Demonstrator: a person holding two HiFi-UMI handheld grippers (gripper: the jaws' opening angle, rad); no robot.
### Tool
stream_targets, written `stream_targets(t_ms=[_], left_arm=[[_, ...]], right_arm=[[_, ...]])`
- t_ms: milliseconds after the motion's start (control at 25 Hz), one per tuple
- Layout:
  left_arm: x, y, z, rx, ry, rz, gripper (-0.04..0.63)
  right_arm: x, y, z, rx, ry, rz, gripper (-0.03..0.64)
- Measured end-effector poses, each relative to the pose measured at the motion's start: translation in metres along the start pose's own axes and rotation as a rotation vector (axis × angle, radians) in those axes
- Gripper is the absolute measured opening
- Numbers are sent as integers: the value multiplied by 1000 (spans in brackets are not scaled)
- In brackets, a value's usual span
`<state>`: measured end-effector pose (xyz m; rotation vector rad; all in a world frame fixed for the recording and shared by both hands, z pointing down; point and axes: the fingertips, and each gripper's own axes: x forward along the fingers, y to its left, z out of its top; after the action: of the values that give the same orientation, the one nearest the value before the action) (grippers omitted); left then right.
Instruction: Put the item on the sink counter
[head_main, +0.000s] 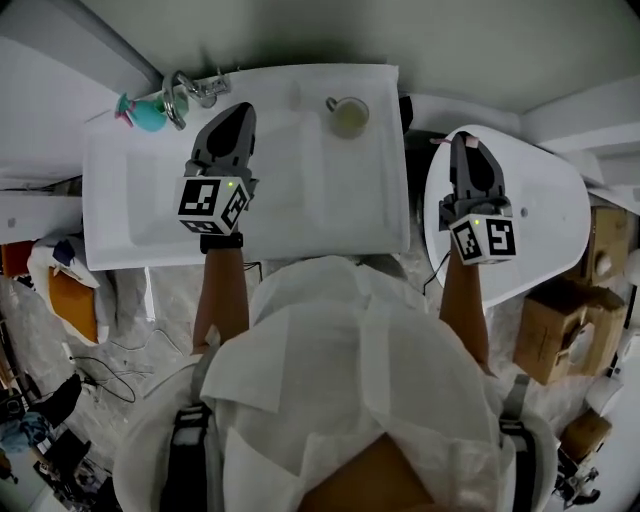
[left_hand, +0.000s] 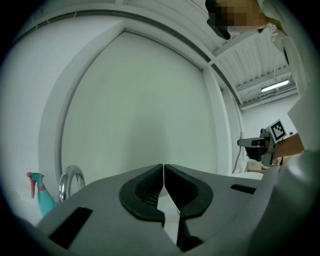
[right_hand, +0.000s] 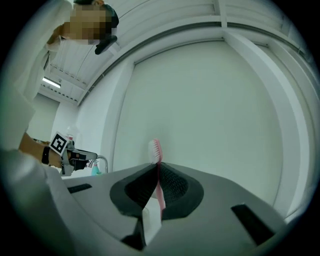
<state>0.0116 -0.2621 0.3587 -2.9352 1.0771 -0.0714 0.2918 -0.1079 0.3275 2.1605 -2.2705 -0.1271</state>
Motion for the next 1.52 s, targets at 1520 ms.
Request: stream_targets(t_ms=[1520], left_arm=[[-15, -4, -61, -52, 141, 304, 18]], right_arm=[[157, 73, -163, 159, 303, 534, 18]])
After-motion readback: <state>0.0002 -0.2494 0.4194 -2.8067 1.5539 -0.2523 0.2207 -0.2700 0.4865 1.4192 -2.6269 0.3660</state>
